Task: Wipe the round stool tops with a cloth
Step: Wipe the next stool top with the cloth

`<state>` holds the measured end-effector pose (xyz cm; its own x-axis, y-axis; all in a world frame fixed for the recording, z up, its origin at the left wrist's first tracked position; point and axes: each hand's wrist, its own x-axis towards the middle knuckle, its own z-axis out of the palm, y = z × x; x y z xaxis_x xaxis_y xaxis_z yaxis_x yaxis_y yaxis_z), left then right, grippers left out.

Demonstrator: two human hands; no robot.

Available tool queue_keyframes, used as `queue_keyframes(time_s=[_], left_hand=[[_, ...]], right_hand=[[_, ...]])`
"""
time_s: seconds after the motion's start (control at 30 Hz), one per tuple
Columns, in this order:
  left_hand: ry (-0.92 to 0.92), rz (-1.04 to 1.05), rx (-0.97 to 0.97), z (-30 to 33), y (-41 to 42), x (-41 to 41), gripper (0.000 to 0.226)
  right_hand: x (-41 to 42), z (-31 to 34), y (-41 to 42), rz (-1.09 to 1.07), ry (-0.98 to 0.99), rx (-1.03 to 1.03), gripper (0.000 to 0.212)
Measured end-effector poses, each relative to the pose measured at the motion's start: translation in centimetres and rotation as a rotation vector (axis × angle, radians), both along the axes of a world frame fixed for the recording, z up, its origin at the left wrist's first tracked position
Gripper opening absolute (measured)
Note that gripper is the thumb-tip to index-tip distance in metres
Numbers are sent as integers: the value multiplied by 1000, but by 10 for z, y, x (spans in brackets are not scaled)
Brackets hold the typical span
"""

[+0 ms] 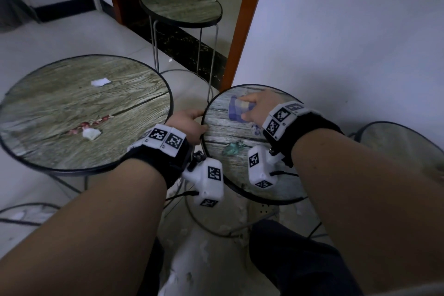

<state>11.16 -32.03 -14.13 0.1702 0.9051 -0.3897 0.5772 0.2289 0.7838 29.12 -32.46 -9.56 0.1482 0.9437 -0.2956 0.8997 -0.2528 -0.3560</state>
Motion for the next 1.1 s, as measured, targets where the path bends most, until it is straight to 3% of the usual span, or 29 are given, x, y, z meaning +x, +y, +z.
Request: queue_keyframes(time_s=[0.77, 1.1], left_hand=[[-177, 130, 23, -7, -9, 2, 38], [-93, 119, 18, -11, -8, -2, 48]], right_hand=[[1, -1, -45, -3, 29, 20, 53], [0, -4, -60, -27, 43, 22, 53]])
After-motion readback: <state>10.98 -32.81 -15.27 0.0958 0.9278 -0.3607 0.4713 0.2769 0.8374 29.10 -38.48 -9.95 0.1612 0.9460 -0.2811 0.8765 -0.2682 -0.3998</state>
